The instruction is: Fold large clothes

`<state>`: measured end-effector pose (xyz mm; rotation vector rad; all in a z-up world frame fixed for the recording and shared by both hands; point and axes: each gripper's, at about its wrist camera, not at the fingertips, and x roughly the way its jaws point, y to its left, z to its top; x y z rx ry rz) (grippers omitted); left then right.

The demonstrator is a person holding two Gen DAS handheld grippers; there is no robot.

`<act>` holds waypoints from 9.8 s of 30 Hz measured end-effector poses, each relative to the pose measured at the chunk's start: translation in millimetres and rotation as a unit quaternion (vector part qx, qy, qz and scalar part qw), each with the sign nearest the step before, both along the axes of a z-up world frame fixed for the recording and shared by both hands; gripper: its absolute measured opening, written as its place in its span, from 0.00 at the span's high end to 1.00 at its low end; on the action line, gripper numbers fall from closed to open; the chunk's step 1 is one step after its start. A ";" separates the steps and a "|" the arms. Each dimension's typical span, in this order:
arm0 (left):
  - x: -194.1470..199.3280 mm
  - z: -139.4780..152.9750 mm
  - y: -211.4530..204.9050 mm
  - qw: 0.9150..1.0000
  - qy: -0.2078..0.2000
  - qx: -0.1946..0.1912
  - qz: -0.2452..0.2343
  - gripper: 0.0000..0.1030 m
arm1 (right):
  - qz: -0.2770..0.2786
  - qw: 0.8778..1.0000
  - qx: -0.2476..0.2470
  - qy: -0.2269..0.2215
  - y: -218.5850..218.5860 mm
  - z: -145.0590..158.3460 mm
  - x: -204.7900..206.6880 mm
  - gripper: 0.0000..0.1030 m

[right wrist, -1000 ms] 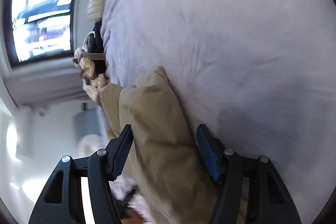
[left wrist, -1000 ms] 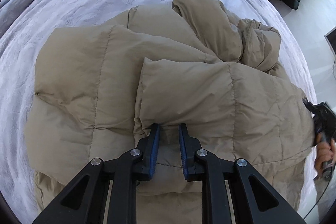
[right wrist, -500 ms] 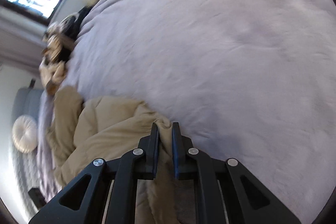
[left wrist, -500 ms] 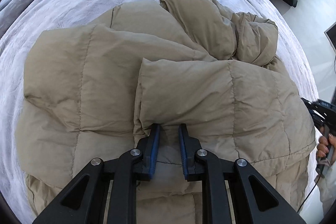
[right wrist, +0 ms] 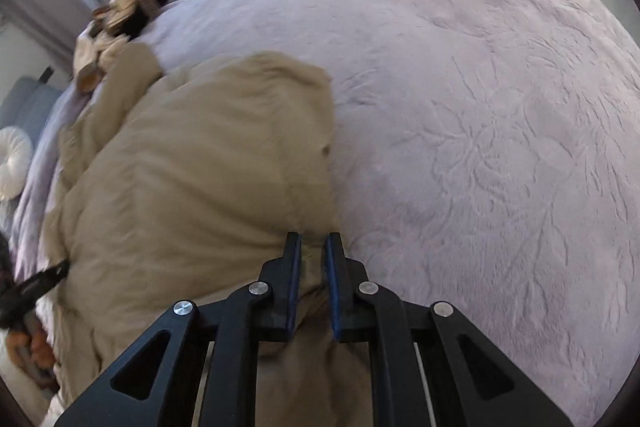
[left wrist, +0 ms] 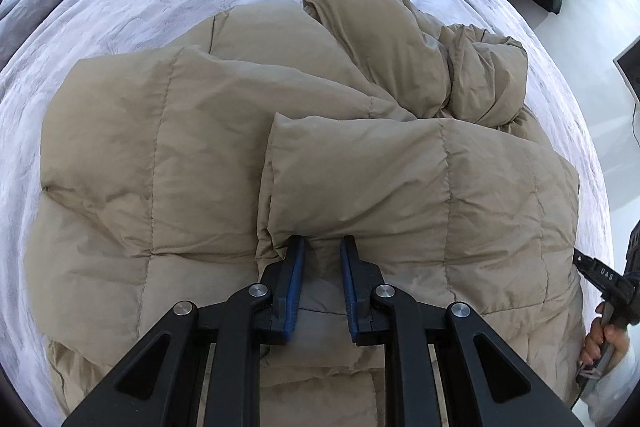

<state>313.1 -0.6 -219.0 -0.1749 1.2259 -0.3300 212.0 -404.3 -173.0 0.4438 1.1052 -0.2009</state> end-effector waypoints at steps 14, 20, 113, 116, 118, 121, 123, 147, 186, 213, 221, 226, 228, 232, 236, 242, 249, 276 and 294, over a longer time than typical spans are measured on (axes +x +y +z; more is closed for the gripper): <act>-18.8 37.7 52.5 0.996 -0.004 0.057 0.063 0.80 | -0.018 1.000 -0.018 0.006 6.3 39.6 -9.7 0.84; -51.9 57.1 34.9 0.996 0.005 0.078 0.037 0.80 | -0.016 1.000 0.009 0.013 13.8 61.2 -36.1 0.84; -291.3 7.4 160.4 0.953 0.177 -0.188 0.161 0.86 | -0.297 0.854 0.426 0.030 66.3 -37.1 -315.4 0.56; -286.8 27.7 163.4 0.954 0.159 -0.198 0.156 0.86 | -0.298 0.844 0.445 0.036 59.3 -39.0 -310.3 0.87; -281.3 46.8 162.9 0.957 0.143 -0.205 0.150 0.86 | -0.268 0.858 0.437 0.034 58.6 -28.3 -299.5 0.89; -267.1 77.0 165.8 0.957 0.119 -0.217 0.148 0.86 | -0.216 0.870 0.443 0.018 56.7 -7.4 -278.0 0.90; -250.7 97.3 162.0 0.959 0.102 -0.219 0.147 0.87 | -0.192 0.874 0.446 0.008 50.6 7.6 -263.7 0.90; 36.8 83.7 128.6 0.977 0.067 -0.151 0.136 0.86 | -0.039 0.952 0.303 -0.032 26.4 82.8 61.1 0.91; 63.6 50.5 57.3 0.989 -0.060 0.129 -0.024 0.68 | 0.184 0.977 -0.109 0.018 127.6 72.7 101.2 0.92; 143.8 18.6 108.2 0.991 0.020 0.070 0.109 0.68 | -0.004 0.996 -0.019 0.081 4.2 12.2 161.1 1.00; 92.8 50.5 127.8 0.987 0.008 0.087 0.131 0.67 | -0.021 0.999 -0.006 0.047 5.2 55.5 123.8 0.97; 45.1 60.0 123.3 0.988 0.011 0.091 0.123 0.67 | -0.019 0.999 0.027 0.027 20.9 77.1 80.7 0.86; 28.7 61.7 123.7 0.988 0.015 0.089 0.123 0.67 | -0.013 0.999 0.040 0.025 28.9 81.0 65.9 0.66; -7.9 62.7 119.6 0.985 0.026 0.102 0.135 0.67 | -0.014 0.997 0.071 0.018 39.2 89.2 36.1 0.66; -44.6 57.6 112.0 0.988 0.046 0.084 0.124 0.67 | -0.014 0.996 0.091 0.015 55.3 93.0 5.0 0.66; -87.5 57.7 106.7 0.988 0.030 0.065 0.136 0.00 | -0.014 0.993 0.116 0.020 78.6 84.2 -37.3 0.48; -102.2 42.6 105.6 0.986 0.056 0.061 0.143 0.00 | -0.039 0.985 0.160 0.050 84.1 46.9 -66.0 0.31; -91.1 -4.6 129.4 0.973 0.099 -0.123 0.170 0.00 | -0.105 0.946 0.306 0.027 63.2 -19.5 -76.8 0.00; -27.9 -50.2 132.6 0.949 0.093 -0.213 0.214 0.00 | -0.123 0.892 0.430 -0.060 51.8 -55.3 -25.4 0.00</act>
